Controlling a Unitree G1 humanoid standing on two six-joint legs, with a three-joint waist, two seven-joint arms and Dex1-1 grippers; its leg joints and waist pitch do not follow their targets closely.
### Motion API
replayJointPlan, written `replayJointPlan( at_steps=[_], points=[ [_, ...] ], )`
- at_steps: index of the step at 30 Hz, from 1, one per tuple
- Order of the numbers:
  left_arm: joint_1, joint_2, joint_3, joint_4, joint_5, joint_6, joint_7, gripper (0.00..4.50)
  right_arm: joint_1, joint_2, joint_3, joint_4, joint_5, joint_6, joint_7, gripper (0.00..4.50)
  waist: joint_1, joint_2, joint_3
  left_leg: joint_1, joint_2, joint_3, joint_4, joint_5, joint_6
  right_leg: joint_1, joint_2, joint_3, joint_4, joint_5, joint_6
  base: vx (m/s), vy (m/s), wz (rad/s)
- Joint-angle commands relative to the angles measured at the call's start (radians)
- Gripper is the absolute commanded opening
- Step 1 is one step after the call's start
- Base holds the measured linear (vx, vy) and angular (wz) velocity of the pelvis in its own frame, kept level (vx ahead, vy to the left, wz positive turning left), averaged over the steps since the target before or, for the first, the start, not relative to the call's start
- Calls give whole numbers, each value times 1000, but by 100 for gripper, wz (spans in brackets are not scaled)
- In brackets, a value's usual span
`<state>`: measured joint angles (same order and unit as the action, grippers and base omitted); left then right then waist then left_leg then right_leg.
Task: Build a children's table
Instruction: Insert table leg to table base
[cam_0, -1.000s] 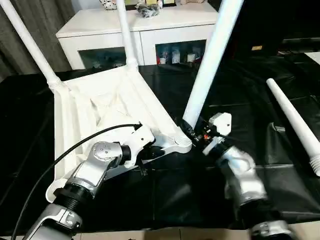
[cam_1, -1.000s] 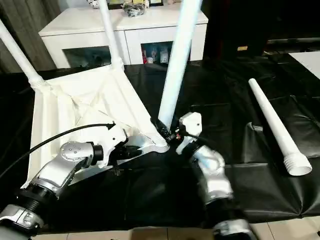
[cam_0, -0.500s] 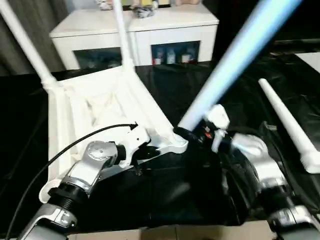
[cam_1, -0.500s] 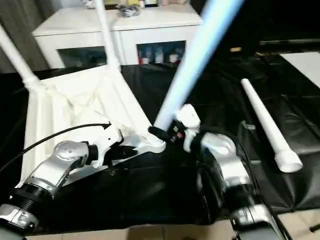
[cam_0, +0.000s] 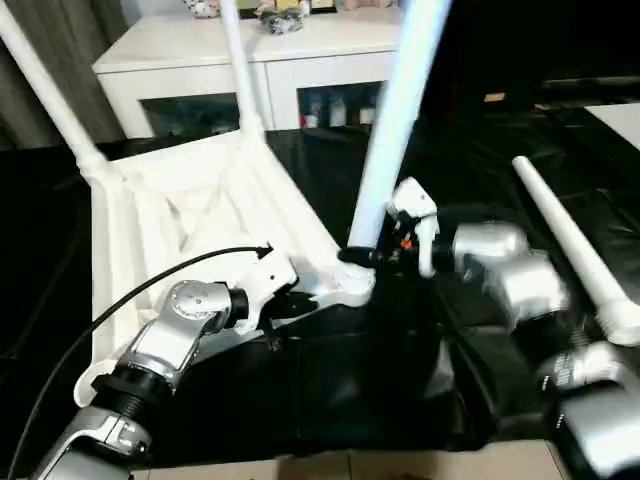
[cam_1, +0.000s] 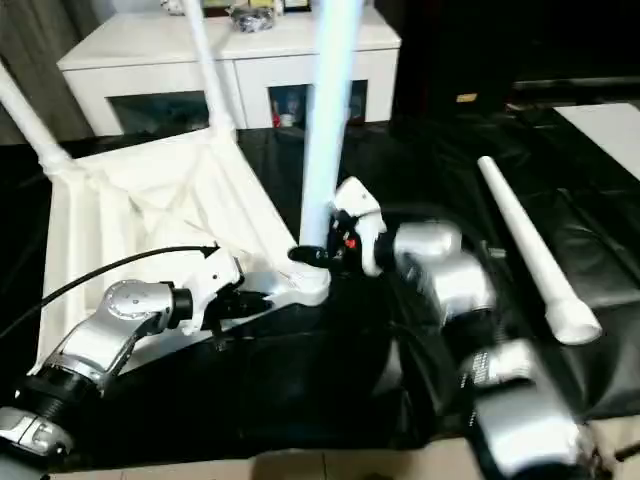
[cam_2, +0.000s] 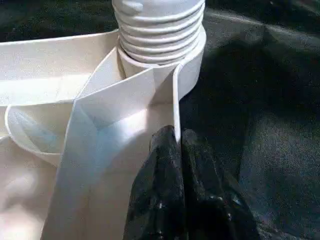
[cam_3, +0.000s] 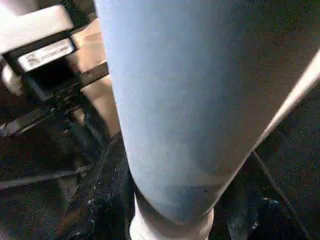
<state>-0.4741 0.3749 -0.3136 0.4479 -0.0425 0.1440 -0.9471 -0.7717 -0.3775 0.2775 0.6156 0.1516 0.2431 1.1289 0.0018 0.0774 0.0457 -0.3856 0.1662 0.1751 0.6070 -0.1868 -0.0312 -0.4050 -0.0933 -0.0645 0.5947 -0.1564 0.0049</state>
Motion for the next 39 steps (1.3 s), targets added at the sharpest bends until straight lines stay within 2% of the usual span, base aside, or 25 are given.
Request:
replayJointPlan(
  at_steps=[1,4,8,11,12,15,18,19,20,21,22,25,28,29,30,31,33,34,37,39],
  points=[
    [-16,20,42,-30,-9,-23,22,0,34,-8,78,79,-64,64,49,185,7,-13,-61,13,57,-19,-85,-340,31,37,-54,39,-69,-303,-258,0,0,0],
    [-12,19,42,-36,-9,-21,21,0,28,-2,99,87,-71,63,79,185,11,-12,-60,13,58,-18,-86,-341,30,38,-54,38,-68,-302,-262,0,0,0],
    [-10,15,43,-43,-8,-17,19,0,22,25,106,153,-90,49,58,185,9,-16,-58,15,57,-20,-87,-374,18,35,-56,38,-72,-361,-251,0,0,0],
    [-8,15,45,-47,-10,-15,17,0,14,55,66,230,-97,19,-31,185,4,-12,-55,16,57,-24,-89,-413,0,31,-59,38,-76,-413,-236,0,0,0],
    [-5,17,47,-50,-11,-13,15,0,13,70,31,276,-92,7,-98,185,-2,-12,-52,16,58,-29,-94,-456,-16,30,-57,36,-79,-454,-216,0,0,0],
    [-3,18,47,-53,-12,-11,13,0,14,78,7,301,-85,6,-136,185,-14,-13,-48,24,56,-35,-95,-535,-37,23,-57,33,-88,-532,-189,0,0,0],
    [0,19,48,-56,-14,-7,11,0,27,82,-27,321,-68,21,-162,185,-23,-13,-46,29,54,-39,-95,-582,-43,16,-58,31,-98,-593,-160,0,0,0],
    [0,19,48,-57,-15,-7,11,0,29,82,-30,321,-67,22,-164,185,-24,-12,-47,26,55,-41,-97,-581,-43,19,-58,30,-97,-588,-157,0,0,0],
    [1,19,49,-58,-16,-5,11,0,43,81,-46,326,-58,28,-179,185,-24,-10,-47,26,55,-41,-97,-580,-42,19,-58,30,-98,-582,-157,0,0,0],
    [2,18,50,-58,-17,-4,10,0,64,77,-62,324,-49,33,-193,185,-22,-11,-47,31,56,-39,-97,-582,-41,14,-58,32,-101,-572,-160,0,0,0],
    [2,18,49,-59,-18,-3,11,0,73,76,-72,331,-46,28,-200,185,-24,-12,-48,28,56,-40,-99,-583,-41,17,-56,31,-99,-554,-166,0,0,0],
    [1,19,50,-60,-21,-2,13,0,105,65,-79,310,-45,20,-186,185,-21,-13,-50,26,56,-38,-100,-570,-37,19,-56,31,-96,-526,-176,0,0,0],
    [-1,20,53,-61,-23,2,14,0,188,34,-66,185,-30,35,-105,185,-15,-14,-52,27,57,-33,-101,-541,-30,19,-56,35,-96,-489,-185,0,0,0],
    [-1,21,54,-61,-23,2,13,0,217,22,-51,137,-29,43,-78,185,-10,-12,-52,25,57,-32,-103,-522,-23,24,-54,36,-96,-465,-183,0,0,0],
    [-1,22,54,-61,-23,2,13,0,219,21,-50,134,-29,44,-77,185,-9,-16,-55,27,58,-29,-101,-508,-19,22,-54,38,-94,-443,-193,0,0,0],
    [-2,24,52,-60,-21,1,11,0,250,7,-14,75,-40,51,-44,185,-5,-13,-56,25,57,-26,-102,-489,-13,26,-53,38,-95,-421,-198,0,0,0],
    [-3,25,51,-59,-20,0,10,0,254,4,0,62,-46,51,-37,185,0,-12,-59,24,57,-24,-100,-462,-4,27,-53,38,-89,-391,-214,0,0,0],
    [-4,26,49,-57,-18,-1,6,0,251,3,17,53,-56,49,-26,185,3,-6,-60,23,57,-24,-100,-450,-2,29,-54,38,-87,-385,-218,0,0,0],
    [-13,27,42,-47,-11,-7,0,0,202,5,68,52,-85,42,30,185,4,-8,-60,22,56,-22,-100,-443,-2,31,-52,36,-86,-376,-224,0,0,0],
    [-16,26,41,-45,-9,-8,-1,0,191,4,78,46,-89,45,46,185,3,-7,-59,20,57,-23,-101,-448,-4,32,-53,35,-86,-388,-221,0,0,0]
  ],
)
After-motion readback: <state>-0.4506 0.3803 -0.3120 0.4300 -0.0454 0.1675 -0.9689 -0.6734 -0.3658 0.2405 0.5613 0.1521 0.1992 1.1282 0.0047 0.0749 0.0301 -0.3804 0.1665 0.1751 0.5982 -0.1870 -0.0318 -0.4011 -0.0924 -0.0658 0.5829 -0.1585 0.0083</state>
